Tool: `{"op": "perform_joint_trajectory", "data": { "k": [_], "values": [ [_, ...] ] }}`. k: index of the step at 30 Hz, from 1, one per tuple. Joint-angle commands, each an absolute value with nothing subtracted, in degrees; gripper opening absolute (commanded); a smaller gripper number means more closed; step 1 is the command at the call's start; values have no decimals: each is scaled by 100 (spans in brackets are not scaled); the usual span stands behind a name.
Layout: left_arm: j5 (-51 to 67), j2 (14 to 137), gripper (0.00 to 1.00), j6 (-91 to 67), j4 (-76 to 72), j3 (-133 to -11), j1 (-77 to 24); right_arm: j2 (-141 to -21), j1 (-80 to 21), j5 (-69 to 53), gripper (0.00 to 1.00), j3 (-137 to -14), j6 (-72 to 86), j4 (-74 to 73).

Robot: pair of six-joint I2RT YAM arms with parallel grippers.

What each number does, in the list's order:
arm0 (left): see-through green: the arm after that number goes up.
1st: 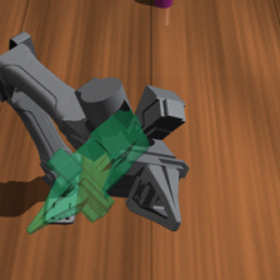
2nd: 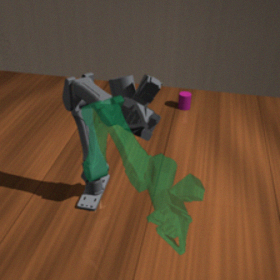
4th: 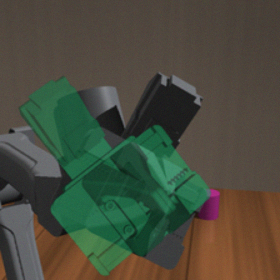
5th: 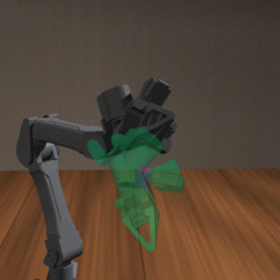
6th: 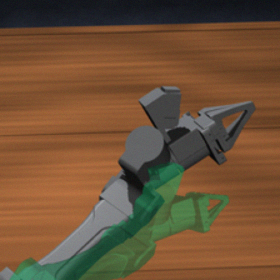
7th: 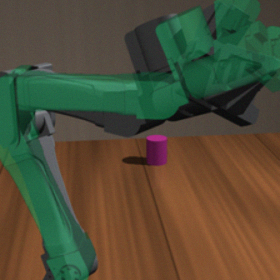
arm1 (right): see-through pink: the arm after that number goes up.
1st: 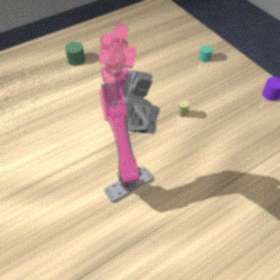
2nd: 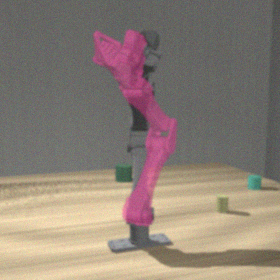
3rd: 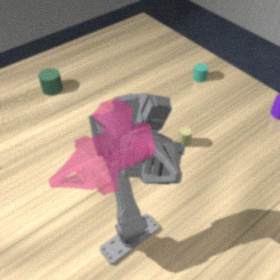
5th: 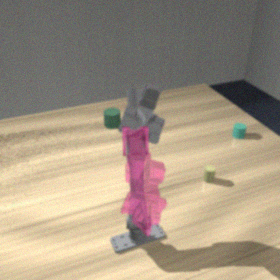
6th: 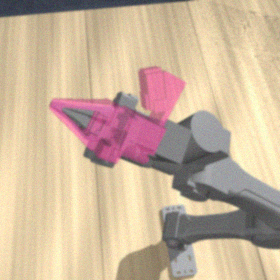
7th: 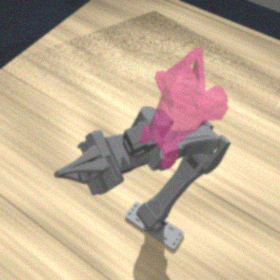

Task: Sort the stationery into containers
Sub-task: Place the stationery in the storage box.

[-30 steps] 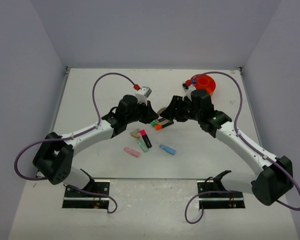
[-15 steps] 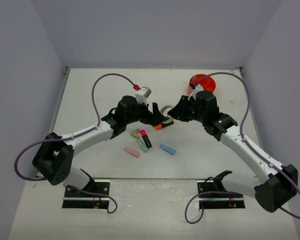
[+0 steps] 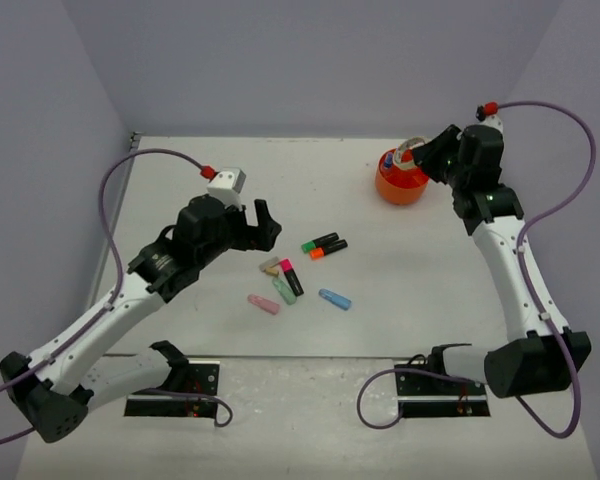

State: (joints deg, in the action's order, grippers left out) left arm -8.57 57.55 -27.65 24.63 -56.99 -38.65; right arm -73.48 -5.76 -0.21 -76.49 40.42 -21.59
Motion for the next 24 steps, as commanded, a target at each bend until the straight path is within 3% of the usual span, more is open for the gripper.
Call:
{"op": "perform_joint_trajectory", "data": {
  "k": [1,8,14,24],
  "values": [
    [-1492,4952,100,-2304,3933,-5634,-3859,-8344,-449,1182,0,-9003,4016,-2468],
    [-1831,3862,100,-2189,4340,-5438,-3867,-9868,-439,2171,0,-10559,5115,-2988],
    [-1901,3545,100,-2250,4342,-5432,-3867,-11028,-448,2127,0,-12322,6672,-4407],
    [-1784,3221,100,-2442,4149,-5265,-3876,-12101,-448,2138,0,-12683,7771,-4466]
  ]
}}
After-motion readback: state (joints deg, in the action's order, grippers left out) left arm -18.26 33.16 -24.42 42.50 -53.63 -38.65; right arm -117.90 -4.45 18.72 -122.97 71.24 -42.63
